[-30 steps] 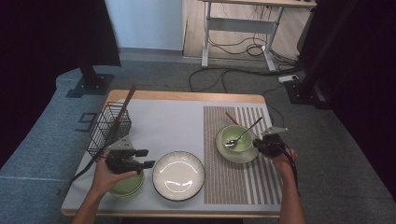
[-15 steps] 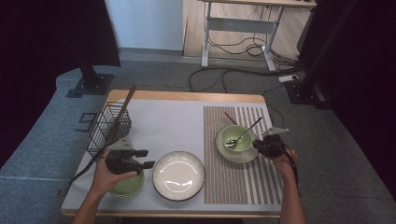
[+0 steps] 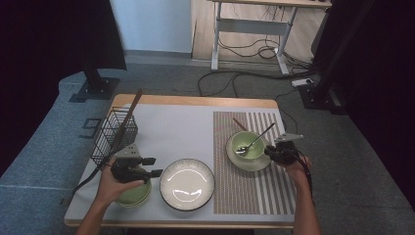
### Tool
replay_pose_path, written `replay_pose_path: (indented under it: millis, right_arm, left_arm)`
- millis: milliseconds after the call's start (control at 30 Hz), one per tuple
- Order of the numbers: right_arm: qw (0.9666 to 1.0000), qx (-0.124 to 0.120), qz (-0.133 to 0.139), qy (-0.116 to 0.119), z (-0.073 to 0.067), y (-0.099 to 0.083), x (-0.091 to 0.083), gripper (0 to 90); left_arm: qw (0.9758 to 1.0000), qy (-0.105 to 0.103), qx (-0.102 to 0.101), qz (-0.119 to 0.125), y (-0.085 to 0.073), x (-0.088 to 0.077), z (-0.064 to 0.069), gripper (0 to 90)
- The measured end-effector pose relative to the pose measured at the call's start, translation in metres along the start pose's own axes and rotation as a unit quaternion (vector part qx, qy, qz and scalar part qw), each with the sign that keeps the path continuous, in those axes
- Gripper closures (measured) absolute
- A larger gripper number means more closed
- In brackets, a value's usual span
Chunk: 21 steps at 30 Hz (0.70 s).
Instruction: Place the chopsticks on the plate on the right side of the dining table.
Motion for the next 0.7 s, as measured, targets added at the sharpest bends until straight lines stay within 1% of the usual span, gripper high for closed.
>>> replay_pose_path:
  millis: [33, 200, 267, 367, 433, 567, 600, 667, 700]
  right_arm:
    - [1.0000, 0.000, 0.000, 0.004, -0.0003, -0.0005, -0.0006, 72.8]
    - [0.9999, 0.005, 0.003, 0.010, 0.0009, -0.0023, -0.0026, 68.7]
    - [0.9999, 0.007, 0.002, 0.013, 0.0001, -0.0028, -0.0025, 71.5]
    - [0.9999, 0.003, -0.004, 0.012, -0.0011, -0.0040, -0.0011, 76.0]
    - [0.9999, -0.002, -0.003, 0.013, -0.0014, -0.0042, -0.0010, 76.6]
    - [0.9999, -0.004, 0.000, 0.016, -0.0011, -0.0045, -0.0010, 76.6]
    - [0.9999, -0.003, -0.001, 0.016, -0.0009, -0.0047, -0.0010, 75.6]
    - [0.9999, 0.003, 0.001, 0.010, 0.0010, -0.0046, -0.0019, 69.1]
    - [0.9999, 0.008, 0.005, 0.008, 0.0022, -0.0042, -0.0034, 67.6]
  left_arm:
    - [1.0000, 0.000, 0.000, 0.001, 0.0001, -0.0002, 0.0000, 42.7]
    - [1.0000, -0.001, 0.000, 0.003, 0.0004, -0.0010, 0.0001, 42.7]
    - [1.0000, -0.001, 0.000, 0.003, 0.0005, -0.0007, 0.0003, 42.7]
    - [1.0000, -0.003, 0.000, 0.000, 0.0000, 0.0008, 0.0008, 42.7]
    - [1.0000, -0.002, 0.000, 0.000, -0.0001, 0.0013, 0.0009, 42.7]
    - [1.0000, -0.002, 0.000, 0.001, 0.0002, 0.0015, 0.0005, 42.9]
    - [1.0000, -0.002, 0.000, -0.001, 0.0000, 0.0016, 0.0004, 42.8]
    - [1.0000, -0.003, 0.001, 0.000, 0.0000, 0.0016, 0.0009, 42.8]
    - [1.0000, -0.003, 0.000, 0.000, 0.0002, 0.0012, 0.0011, 42.8]
Point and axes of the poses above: each handheld gripper's, and its own axes: x roughly forward along the jaws, y roughly out of its top, z roughly to its right, the point moved 10 cm from there along x, roughly forward along the jaws, and after that the axes turned 9 degrees about -z, right-handed, at the moved point
